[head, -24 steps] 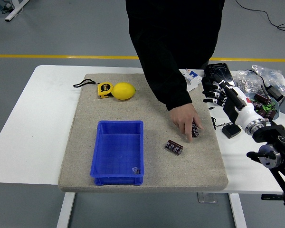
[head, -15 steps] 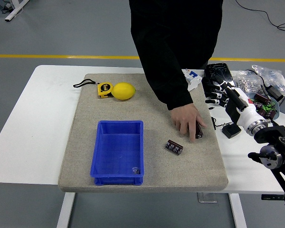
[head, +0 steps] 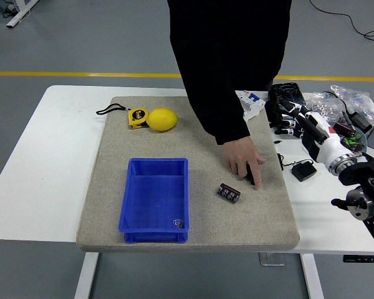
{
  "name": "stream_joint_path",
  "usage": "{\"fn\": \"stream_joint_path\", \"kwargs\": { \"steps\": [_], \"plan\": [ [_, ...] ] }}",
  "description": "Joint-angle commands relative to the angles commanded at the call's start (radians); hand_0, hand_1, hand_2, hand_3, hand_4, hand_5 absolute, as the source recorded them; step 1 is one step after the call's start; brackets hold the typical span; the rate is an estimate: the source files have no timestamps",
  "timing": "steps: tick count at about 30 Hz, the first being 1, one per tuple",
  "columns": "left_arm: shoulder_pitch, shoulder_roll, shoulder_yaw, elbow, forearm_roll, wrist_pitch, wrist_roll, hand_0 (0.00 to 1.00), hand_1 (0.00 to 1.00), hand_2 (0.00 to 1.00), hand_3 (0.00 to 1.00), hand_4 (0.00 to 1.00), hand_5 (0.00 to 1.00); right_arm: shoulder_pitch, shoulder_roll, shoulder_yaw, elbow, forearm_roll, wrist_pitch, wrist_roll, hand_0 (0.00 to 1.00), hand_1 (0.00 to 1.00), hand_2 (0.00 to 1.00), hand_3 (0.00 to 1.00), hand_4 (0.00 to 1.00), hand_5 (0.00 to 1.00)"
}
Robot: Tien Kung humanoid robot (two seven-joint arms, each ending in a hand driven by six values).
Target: Pick up the battery,place it into the box
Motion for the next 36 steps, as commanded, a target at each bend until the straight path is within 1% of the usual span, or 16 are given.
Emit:
{"fn": "stream_joint_path", "kwargs": {
  "steps": [4, 10, 12, 13, 15, 18, 19, 22, 24, 25, 26, 29, 32, 36],
  "plan": [
    [0.0, 0.0, -0.002, 0.0, 0.001, 0.001, 0.001, 0.731, 0.687, 0.693, 0.592, 0.64, 0.568, 0.017, -0.035, -0.03, -0.004, -0.105, 0.001, 0.002, 0.547, 0.634, 0.781, 0.821, 0.998, 0.682],
    [0.0, 0.0, -0.001, 0.0, 0.0, 0.001, 0.001, 0.731, 0.687, 0.693, 0.592, 0.638, 0.567, 0.053, -0.079, -0.09, -0.031, -0.238, 0.024, 0.024, 0.547, 0.635, 0.781, 0.823, 0.998, 0.672],
    [-0.001, 0.0, -0.002, 0.0, 0.001, 0.001, 0.001, 0.731, 0.687, 0.693, 0.592, 0.638, 0.567, 0.077, -0.095, -0.127, -0.052, -0.302, 0.04, 0.046, 0.547, 0.635, 0.781, 0.823, 0.998, 0.672],
    [-0.001, 0.0, -0.002, 0.0, 0.002, 0.001, 0.002, 0.731, 0.687, 0.694, 0.592, 0.639, 0.569, 0.087, -0.1, -0.141, -0.06, -0.332, 0.048, 0.054, 0.555, 0.646, 0.783, 0.822, 0.998, 0.583],
    [-0.001, 0.0, -0.001, 0.0, 0.004, 0.0, 0.002, 0.731, 0.687, 0.694, 0.592, 0.639, 0.569, 0.117, -0.112, -0.185, -0.084, -0.413, 0.067, 0.077, 0.555, 0.646, 0.783, 0.822, 0.998, 0.583],
    [0.0, 0.001, -0.001, 0.0, 0.003, 0.0, 0.003, 0.731, 0.687, 0.694, 0.592, 0.639, 0.569, 0.163, -0.116, -0.25, -0.117, -0.537, 0.101, 0.11, 0.555, 0.646, 0.783, 0.822, 0.998, 0.583],
    [0.001, 0.001, 0.0, 0.0, 0.002, 0.0, 0.003, 0.73, 0.687, 0.695, 0.592, 0.639, 0.569, 0.176, -0.115, -0.27, -0.125, -0.576, 0.11, 0.117, 0.563, 0.67, 0.785, 0.81, 0.998, 0.437],
    [0.003, 0.002, 0.003, 0.0, -0.002, 0.001, 0.004, 0.73, 0.687, 0.695, 0.592, 0.639, 0.569, 0.215, -0.1, -0.332, -0.15, -0.679, 0.137, 0.126, 0.563, 0.67, 0.785, 0.81, 0.998, 0.437],
    [0.005, 0.003, 0.008, 0.0, -0.006, 0.001, 0.004, 0.73, 0.687, 0.695, 0.592, 0.639, 0.569, 0.236, -0.082, -0.368, -0.166, -0.732, 0.152, 0.132, 0.563, 0.67, 0.785, 0.81, 0.998, 0.437],
    [0.005, 0.003, 0.009, 0.0, -0.007, 0.001, 0.004, 0.73, 0.687, 0.695, 0.592, 0.64, 0.57, 0.241, -0.076, -0.377, -0.17, -0.744, 0.156, 0.133, 0.59, 0.701, 0.808, 0.833, 0.998, 0.343],
    [0.007, 0.004, 0.009, 0.0, -0.007, 0.001, 0.004, 0.73, 0.687, 0.695, 0.592, 0.64, 0.57, 0.252, -0.059, -0.396, -0.184, -0.773, 0.165, 0.142, 0.59, 0.701, 0.808, 0.833, 0.998, 0.343],
    [0.01, 0.004, 0.013, 0.0, -0.012, 0.002, 0.005, 0.73, 0.687, 0.695, 0.592, 0.64, 0.57, 0.274, -0.024, -0.429, -0.214, -0.84, 0.17, 0.157, 0.59, 0.701, 0.808, 0.833, 0.998, 0.343],
    [0.013, 0.004, 0.015, 0.0, -0.011, 0.002, 0.007, 0.731, 0.687, 0.696, 0.592, 0.639, 0.57, 0.297, 0.017, -0.466, -0.26, -0.9, 0.161, 0.17, 0.595, 0.705, 0.801, 0.834, 0.998, 0.317],
    [0.014, 0.004, 0.019, 0.0, -0.011, 0.002, 0.008, 0.731, 0.687, 0.696, 0.592, 0.639, 0.57, 0.316, 0.047, -0.494, -0.304, -0.961, 0.14, 0.178, 0.595, 0.705, 0.801, 0.834, 0.998, 0.317]
  ]
}}
